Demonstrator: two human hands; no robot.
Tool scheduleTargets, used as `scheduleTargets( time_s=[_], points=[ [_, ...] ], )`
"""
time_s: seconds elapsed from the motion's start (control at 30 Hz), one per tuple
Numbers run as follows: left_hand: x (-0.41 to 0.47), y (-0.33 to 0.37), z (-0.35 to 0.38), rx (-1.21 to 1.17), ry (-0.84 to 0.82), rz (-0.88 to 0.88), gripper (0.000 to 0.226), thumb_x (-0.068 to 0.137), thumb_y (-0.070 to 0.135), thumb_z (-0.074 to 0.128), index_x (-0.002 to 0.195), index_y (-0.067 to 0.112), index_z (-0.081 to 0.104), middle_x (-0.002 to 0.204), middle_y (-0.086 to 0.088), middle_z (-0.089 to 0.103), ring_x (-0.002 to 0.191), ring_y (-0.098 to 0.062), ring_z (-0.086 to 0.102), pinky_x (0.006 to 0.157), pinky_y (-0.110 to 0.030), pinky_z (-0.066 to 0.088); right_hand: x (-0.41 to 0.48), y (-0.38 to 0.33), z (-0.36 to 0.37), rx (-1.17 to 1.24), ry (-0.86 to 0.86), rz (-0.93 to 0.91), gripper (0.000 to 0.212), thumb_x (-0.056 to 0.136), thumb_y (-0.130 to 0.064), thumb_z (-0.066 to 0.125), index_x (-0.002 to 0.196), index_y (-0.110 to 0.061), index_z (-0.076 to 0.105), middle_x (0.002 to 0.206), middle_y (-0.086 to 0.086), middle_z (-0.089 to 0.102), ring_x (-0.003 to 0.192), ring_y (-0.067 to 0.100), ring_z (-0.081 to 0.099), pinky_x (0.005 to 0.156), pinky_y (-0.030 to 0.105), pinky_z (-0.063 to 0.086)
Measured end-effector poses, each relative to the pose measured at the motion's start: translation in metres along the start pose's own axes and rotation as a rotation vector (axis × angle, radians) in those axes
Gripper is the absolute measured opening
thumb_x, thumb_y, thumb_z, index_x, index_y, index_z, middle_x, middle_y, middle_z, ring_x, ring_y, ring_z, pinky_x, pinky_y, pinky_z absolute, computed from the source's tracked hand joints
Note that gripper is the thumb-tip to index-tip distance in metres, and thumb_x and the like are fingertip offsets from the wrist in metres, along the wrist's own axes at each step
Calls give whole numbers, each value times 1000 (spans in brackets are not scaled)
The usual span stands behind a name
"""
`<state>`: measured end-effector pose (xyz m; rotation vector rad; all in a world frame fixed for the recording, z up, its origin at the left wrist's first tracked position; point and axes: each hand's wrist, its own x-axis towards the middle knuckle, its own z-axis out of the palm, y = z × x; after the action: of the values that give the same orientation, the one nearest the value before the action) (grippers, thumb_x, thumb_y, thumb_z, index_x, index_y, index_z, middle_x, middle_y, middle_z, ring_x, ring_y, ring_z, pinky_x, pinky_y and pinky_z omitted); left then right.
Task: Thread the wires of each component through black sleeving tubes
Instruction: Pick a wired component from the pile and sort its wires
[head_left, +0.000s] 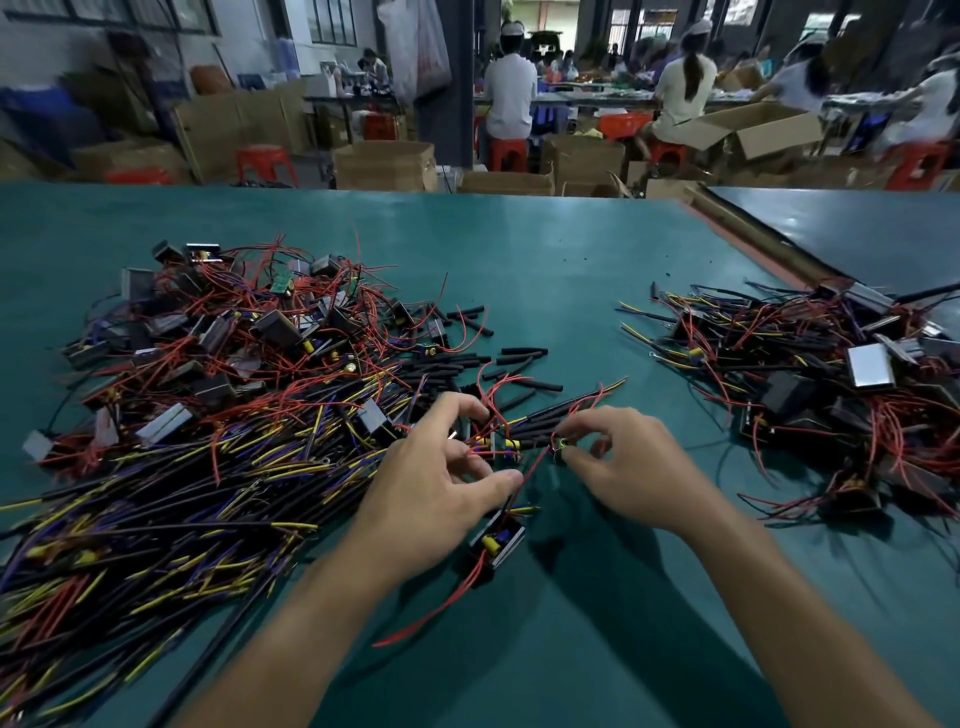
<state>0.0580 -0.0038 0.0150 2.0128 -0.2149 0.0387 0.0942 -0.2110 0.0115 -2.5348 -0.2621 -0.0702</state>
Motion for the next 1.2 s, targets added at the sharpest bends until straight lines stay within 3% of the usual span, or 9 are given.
scheduleTargets(
  time_s=[0.1, 0.23, 0.33, 0.47, 0.6, 0.8, 0.9, 1.1, 1.2],
  points=[
    [0, -1, 1, -15, -48, 47, 27, 82, 18, 72, 98, 35, 57, 63, 1, 69, 52, -14, 51, 53, -27, 41, 3, 7, -4, 56, 57, 76, 9, 88, -23, 62, 84, -31, 67, 69, -19, 66, 73, 5, 61, 75, 27, 49],
    [-1, -2, 4, -53, -89, 59, 5, 83, 24, 74, 85, 26, 70, 54, 3, 56, 48, -11, 46, 50, -24, 39, 6, 11, -5, 116, 39, 170, 13, 91, -24, 56, 103, -30, 58, 57, -13, 68, 64, 8, 62, 67, 32, 52],
    [-2, -4, 8, 41, -13, 100, 10, 82, 26, 75, 73, 22, 72, 47, 10, 46, 45, -6, 38, 49, -19, 32, 6, 13, -6, 53, 35, 207, 11, 90, -25, 56, 97, -31, 62, 45, -19, 58, 58, 8, 55, 58, 27, 42],
    [-2, -3, 5, 66, 43, 72, 15, 84, 28, 73, 70, 23, 73, 39, 11, 39, 37, -4, 30, 42, -17, 25, 3, 13, -17, -49, -1, 196, 20, 85, -24, 62, 69, -33, 67, 62, -14, 63, 67, 11, 59, 58, 24, 39],
    [1, -5, 1, 46, 56, 18, 14, 86, 33, 69, 73, 27, 72, 41, 9, 43, 36, -8, 32, 44, -22, 27, 0, 11, -21, -105, 4, 133, 21, 84, -27, 70, 64, -35, 64, 61, -8, 58, 62, 10, 53, 55, 24, 35],
    [2, -3, -4, 225, 161, 60, 15, 84, 32, 69, 70, 28, 72, 46, 16, 55, 39, 2, 46, 44, -15, 35, -2, 15, -19, -183, 90, 55, 20, 82, -42, 73, 65, -33, 69, 110, -3, 49, 112, 17, 34, 85, 21, 24],
    [3, -3, -5, 234, 113, 20, 17, 92, 35, 59, 79, 32, 68, 48, 5, 59, 38, -2, 50, 46, -24, 41, -2, 18, -21, -210, 108, 62, 24, 81, -38, 74, 59, -30, 68, 134, -2, 46, 127, 17, 28, 98, 28, 28],
    [7, -7, -3, 285, 5, -67, 18, 96, 34, 50, 94, 30, 67, 77, 16, 72, 78, -5, 67, 79, -37, 54, -5, 13, -25, -286, -60, 57, 21, 78, -20, 69, 91, -37, 71, 148, -3, 36, 139, 21, 22, 111, 46, 29],
    [8, -8, -3, 296, -12, -93, 15, 94, 36, 53, 104, 32, 63, 94, 17, 71, 91, -2, 64, 84, -29, 50, -8, 10, -33, -219, -73, 36, 25, 80, -14, 61, 86, -36, 73, 147, -5, 39, 139, 19, 28, 113, 46, 28]
  ],
)
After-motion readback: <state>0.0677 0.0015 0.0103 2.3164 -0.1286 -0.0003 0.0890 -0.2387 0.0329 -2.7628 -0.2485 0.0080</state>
